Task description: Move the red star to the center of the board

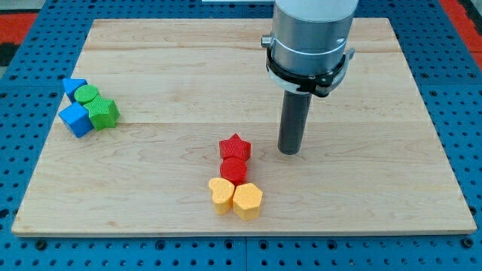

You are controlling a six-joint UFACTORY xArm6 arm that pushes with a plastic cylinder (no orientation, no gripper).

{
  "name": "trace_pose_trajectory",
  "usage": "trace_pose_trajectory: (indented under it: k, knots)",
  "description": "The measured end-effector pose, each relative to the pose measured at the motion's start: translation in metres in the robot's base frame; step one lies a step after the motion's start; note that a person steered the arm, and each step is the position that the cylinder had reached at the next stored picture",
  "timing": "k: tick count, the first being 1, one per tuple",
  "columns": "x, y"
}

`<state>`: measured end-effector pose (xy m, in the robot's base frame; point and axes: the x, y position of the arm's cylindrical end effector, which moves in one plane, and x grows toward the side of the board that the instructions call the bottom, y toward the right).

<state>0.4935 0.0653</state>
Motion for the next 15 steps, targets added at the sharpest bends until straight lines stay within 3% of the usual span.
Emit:
trace_pose_trajectory:
  k: [2, 5, 10, 13, 14, 15]
  knots:
    - [0.059, 0.039]
    - [0.061, 0.068]
    - [0.125, 0.078]
    - [0.125, -0.039]
    - [0.1, -0.074]
    - [0.046, -0.075]
